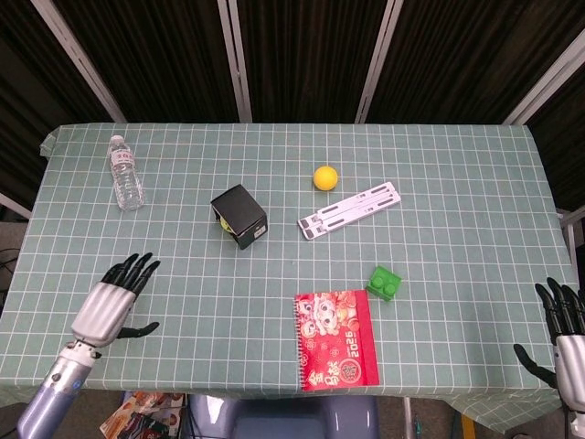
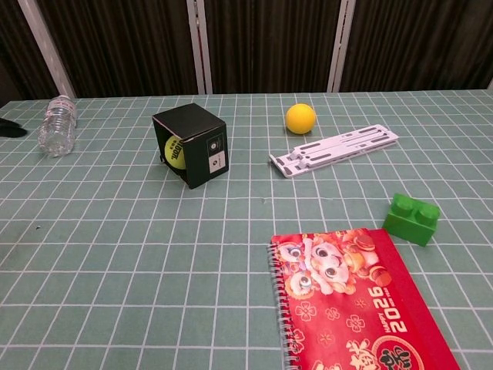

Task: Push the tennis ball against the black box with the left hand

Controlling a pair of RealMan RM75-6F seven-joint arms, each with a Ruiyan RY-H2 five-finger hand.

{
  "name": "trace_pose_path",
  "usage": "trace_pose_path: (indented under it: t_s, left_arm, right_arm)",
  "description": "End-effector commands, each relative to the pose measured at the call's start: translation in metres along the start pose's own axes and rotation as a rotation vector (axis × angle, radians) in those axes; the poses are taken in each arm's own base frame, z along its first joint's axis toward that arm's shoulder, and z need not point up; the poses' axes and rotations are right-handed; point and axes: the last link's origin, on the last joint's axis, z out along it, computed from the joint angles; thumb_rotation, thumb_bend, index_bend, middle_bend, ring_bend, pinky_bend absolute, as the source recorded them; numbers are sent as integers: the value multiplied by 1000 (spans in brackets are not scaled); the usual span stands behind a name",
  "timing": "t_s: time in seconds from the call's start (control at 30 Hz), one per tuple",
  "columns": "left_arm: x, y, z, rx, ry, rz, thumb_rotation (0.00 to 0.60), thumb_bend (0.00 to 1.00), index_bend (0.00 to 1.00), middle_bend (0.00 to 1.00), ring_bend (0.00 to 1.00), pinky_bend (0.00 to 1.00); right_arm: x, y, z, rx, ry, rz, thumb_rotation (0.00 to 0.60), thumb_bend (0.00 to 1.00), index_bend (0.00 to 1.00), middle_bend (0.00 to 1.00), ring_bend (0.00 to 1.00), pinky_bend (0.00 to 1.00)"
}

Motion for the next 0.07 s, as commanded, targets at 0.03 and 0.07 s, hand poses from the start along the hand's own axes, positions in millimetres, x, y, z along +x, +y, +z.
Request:
trace_pose_path:
  t_s: [0.03, 0.07]
  left_arm:
    - [6, -6, -33, 34, 51, 25, 408, 73, 0, 7, 0, 177]
    - [6, -7, -34, 36, 59, 30, 405, 71, 0, 8, 0, 177]
  right_arm:
    - [1, 1, -1, 5, 4, 1, 600, 249, 0, 0, 0, 0]
    - [1, 1, -2, 5, 7, 2, 600, 249, 0, 0, 0, 0]
